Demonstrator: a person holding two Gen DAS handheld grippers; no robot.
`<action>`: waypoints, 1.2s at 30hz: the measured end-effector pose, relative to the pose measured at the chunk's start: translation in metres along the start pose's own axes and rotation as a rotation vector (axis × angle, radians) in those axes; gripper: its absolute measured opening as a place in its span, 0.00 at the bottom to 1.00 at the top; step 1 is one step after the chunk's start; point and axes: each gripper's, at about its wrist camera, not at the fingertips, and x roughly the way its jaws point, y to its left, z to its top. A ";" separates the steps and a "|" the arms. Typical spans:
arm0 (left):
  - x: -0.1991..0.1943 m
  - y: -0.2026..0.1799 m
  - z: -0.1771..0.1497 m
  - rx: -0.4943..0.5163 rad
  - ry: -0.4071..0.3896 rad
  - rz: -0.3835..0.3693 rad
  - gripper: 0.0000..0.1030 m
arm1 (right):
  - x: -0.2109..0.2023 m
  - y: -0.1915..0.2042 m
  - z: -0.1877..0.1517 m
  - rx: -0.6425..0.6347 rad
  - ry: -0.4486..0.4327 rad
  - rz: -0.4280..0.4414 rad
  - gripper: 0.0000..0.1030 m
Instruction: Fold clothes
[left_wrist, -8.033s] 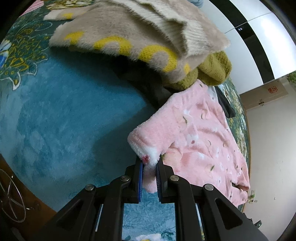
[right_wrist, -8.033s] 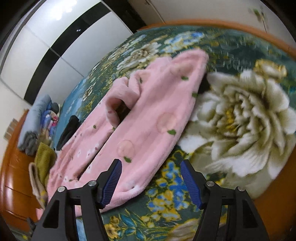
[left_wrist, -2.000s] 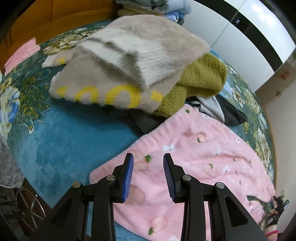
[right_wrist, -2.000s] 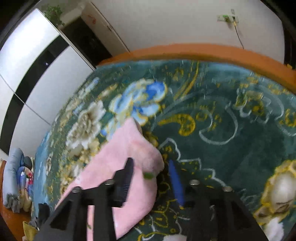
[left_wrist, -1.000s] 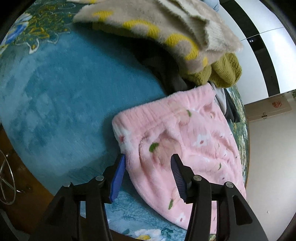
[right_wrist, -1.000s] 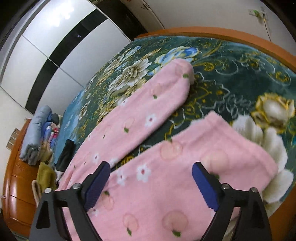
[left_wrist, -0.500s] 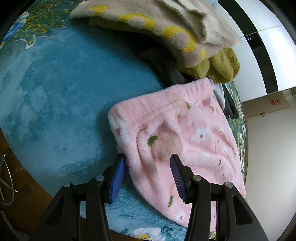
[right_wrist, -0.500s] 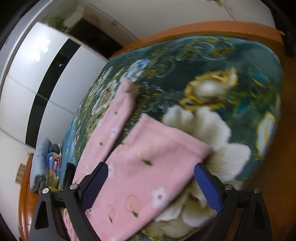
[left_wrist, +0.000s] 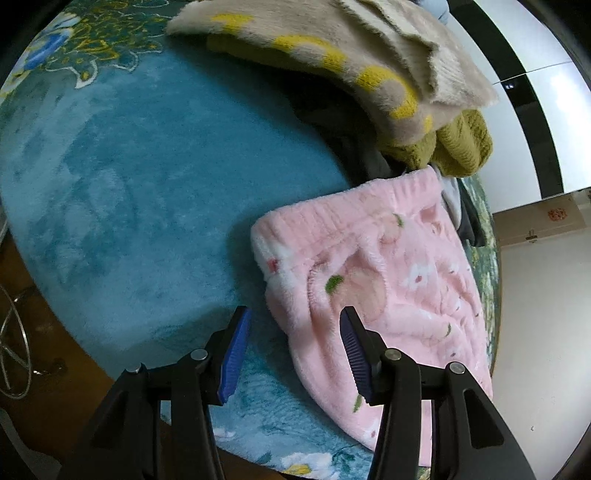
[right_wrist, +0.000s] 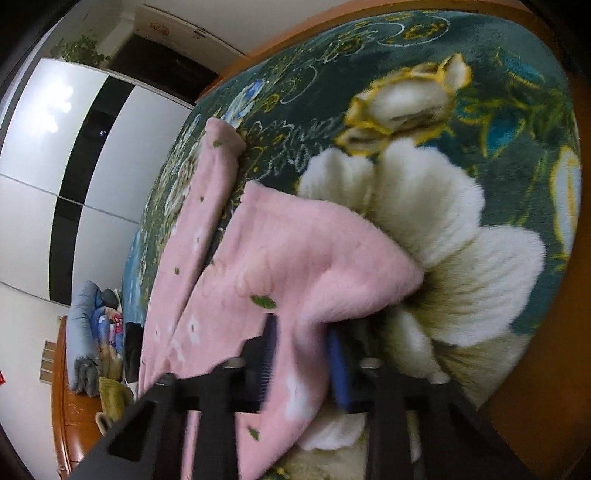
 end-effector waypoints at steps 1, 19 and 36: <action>0.002 -0.003 -0.001 0.010 0.006 -0.002 0.37 | -0.001 0.000 0.000 0.007 -0.009 0.003 0.11; -0.083 -0.090 0.036 0.002 -0.119 -0.383 0.03 | -0.093 0.107 0.061 -0.071 -0.277 0.163 0.06; 0.013 -0.217 0.137 -0.138 -0.198 -0.279 0.03 | 0.100 0.201 0.185 -0.110 -0.126 -0.094 0.06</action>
